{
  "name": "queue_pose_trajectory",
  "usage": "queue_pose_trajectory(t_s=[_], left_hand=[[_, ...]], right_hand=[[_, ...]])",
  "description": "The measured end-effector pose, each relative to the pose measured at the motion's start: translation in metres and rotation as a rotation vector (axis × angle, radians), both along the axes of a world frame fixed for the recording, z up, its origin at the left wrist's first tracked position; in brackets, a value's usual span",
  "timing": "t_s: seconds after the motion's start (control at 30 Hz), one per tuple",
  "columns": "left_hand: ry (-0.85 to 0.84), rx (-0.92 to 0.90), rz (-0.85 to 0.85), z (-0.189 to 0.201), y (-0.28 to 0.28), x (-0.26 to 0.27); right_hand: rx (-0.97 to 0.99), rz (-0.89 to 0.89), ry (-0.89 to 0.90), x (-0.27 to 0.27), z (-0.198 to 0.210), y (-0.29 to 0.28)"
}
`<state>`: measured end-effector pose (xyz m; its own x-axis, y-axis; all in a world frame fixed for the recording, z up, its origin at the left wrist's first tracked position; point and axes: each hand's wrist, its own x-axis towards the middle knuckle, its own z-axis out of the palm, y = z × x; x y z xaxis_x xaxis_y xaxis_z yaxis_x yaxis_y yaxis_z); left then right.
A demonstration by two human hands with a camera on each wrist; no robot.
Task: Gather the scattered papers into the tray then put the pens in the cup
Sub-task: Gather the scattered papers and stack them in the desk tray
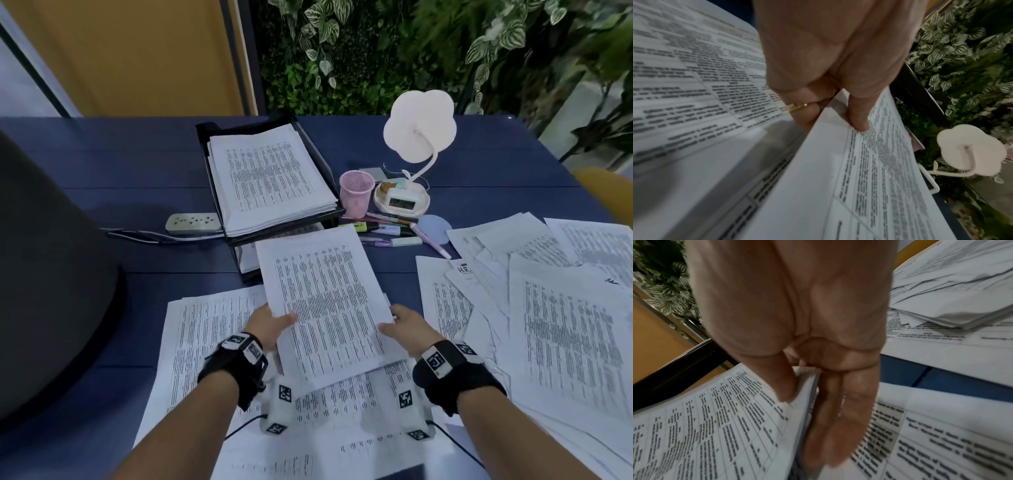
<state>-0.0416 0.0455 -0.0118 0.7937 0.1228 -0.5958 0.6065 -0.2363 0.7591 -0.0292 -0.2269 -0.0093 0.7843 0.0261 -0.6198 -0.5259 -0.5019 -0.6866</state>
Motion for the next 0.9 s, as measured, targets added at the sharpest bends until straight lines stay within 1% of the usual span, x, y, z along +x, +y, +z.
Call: queue_pose_trajectory(t_s=[0.07, 0.13, 0.23, 0.33, 0.47, 0.57, 0.77, 0.83, 0.9], left_hand=[[0.007, -0.033, 0.059, -0.005, 0.008, 0.003], [0.005, -0.071, 0.113, -0.008, 0.015, 0.004], [-0.033, -0.131, 0.207, -0.009, 0.020, 0.002], [-0.057, -0.207, 0.288, -0.009, 0.028, 0.000], [-0.076, -0.181, 0.277, -0.004, 0.046, 0.005], [-0.056, -0.207, 0.291, 0.003, 0.059, 0.012], [0.049, -0.256, 0.141, 0.013, 0.074, 0.023], [0.024, -0.222, 0.158, 0.011, 0.078, 0.032], [-0.026, -0.183, 0.217, 0.008, 0.081, 0.044]], right_hand=[[0.078, -0.019, 0.153, -0.002, 0.002, 0.005], [0.106, -0.027, 0.207, -0.004, 0.001, 0.012], [0.091, -0.081, 0.142, 0.000, -0.008, 0.025], [0.087, -0.084, 0.091, 0.009, -0.013, 0.041], [0.098, -0.075, 0.073, 0.027, -0.008, 0.057], [0.091, -0.075, 0.039, 0.045, -0.007, 0.070], [0.095, -0.146, -0.004, 0.086, -0.004, 0.091], [0.115, -0.171, -0.008, 0.098, -0.003, 0.097], [0.158, -0.226, -0.038, 0.107, -0.002, 0.102]])
